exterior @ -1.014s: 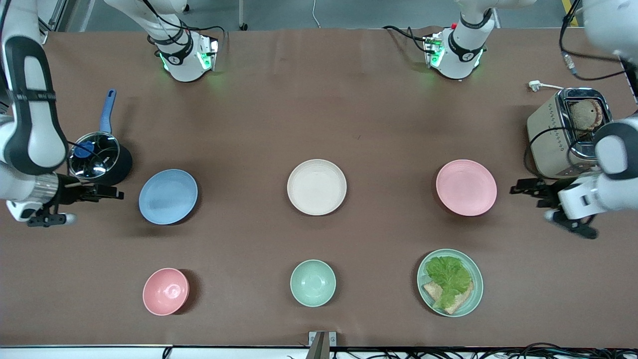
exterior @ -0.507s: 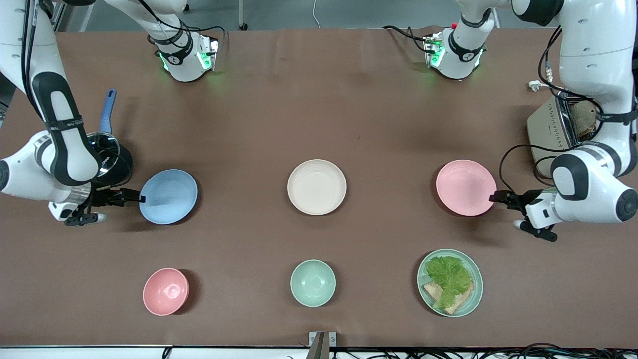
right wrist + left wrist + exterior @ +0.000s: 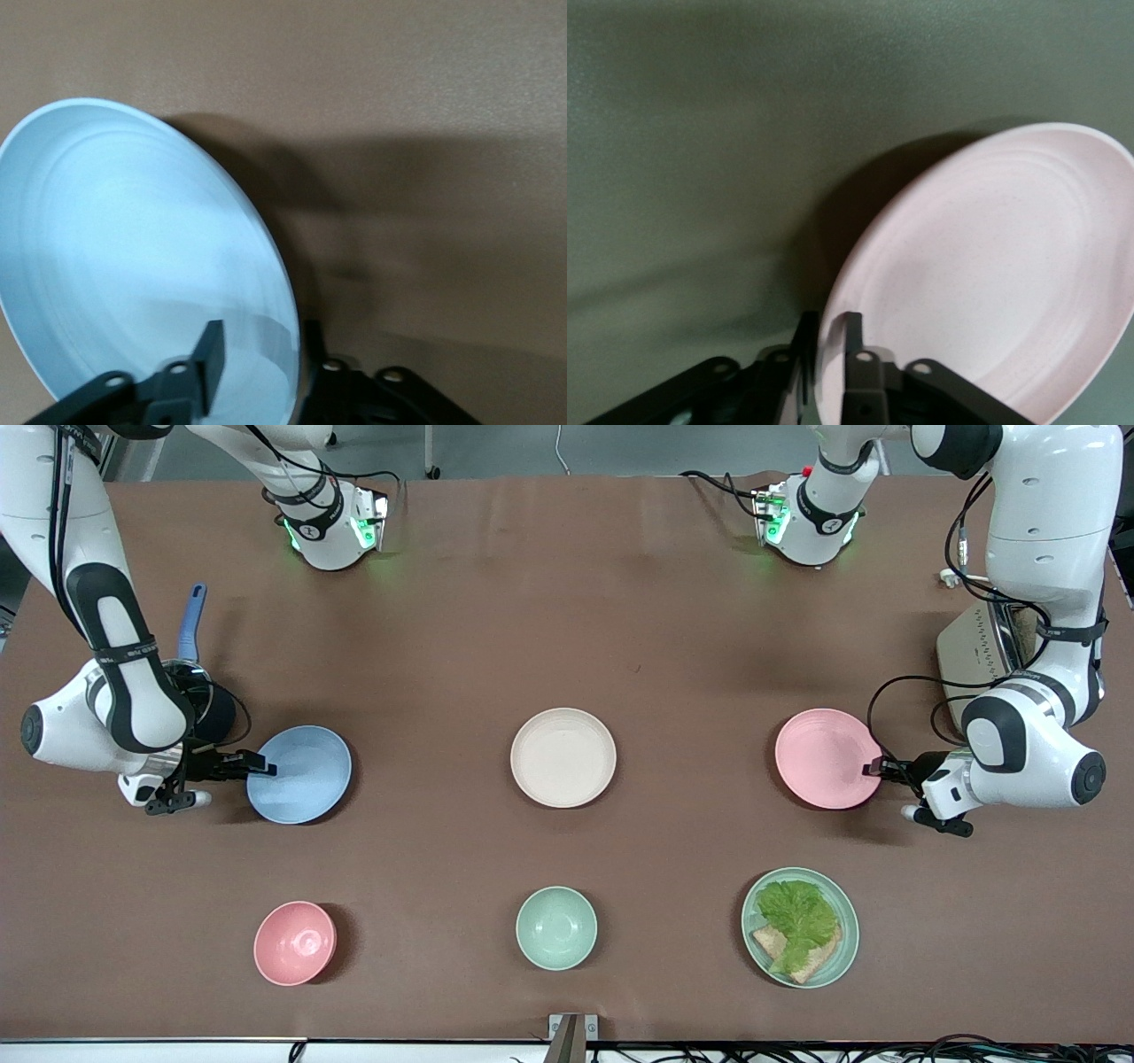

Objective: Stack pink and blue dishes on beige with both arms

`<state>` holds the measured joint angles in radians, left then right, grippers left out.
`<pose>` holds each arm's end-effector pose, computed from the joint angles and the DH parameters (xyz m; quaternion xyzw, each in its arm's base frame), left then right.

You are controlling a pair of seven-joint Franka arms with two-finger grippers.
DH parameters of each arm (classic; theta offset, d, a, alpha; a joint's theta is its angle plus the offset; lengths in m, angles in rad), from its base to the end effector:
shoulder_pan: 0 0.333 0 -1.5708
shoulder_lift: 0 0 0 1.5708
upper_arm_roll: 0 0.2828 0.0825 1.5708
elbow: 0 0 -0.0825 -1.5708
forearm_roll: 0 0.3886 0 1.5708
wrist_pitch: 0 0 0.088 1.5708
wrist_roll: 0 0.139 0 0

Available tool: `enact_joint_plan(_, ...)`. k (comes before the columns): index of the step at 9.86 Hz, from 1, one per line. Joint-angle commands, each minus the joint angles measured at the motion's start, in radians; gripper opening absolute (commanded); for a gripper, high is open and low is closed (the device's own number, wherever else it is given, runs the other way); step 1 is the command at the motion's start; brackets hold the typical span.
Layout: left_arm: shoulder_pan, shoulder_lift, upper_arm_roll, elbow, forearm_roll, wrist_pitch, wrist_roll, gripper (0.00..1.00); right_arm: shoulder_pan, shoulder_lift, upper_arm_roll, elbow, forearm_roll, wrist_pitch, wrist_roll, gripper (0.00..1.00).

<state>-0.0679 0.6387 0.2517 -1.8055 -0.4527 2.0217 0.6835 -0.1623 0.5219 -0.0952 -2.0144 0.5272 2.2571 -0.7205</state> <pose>0.5764 0.0731 0.1143 0.9698 -0.1157 -0.1285 0.1719 0.5412 -0.1192 0.1106 -0.9789 -0.0372 0.0426 0.1963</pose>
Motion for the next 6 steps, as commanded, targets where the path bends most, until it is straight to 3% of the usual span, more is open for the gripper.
enact_joint_plan(1, -0.003, -0.068, 0.001, -0.025, -0.014, 0.008, 0.021, 0.0, -0.014, -0.031, 0.005, -0.001, 0.027, -0.005, -0.008, 0.01)
enact_joint_plan(3, -0.019, -0.163, -0.032, 0.012, -0.014, -0.088, -0.007, 0.0, 0.015, -0.049, -0.041, 0.131, -0.002, -0.234, 0.109, 0.01)
enact_joint_plan(4, -0.023, -0.212, -0.085, 0.002, -0.014, -0.104, -0.05, 0.0, 0.053, -0.054, -0.087, 0.225, -0.048, -0.37, 0.175, 0.01)
enact_joint_plan(6, -0.024, -0.255, -0.24, -0.015, -0.006, -0.103, -0.247, 0.0, 0.069, -0.056, -0.1, 0.418, -0.107, -0.601, 0.336, 0.01)
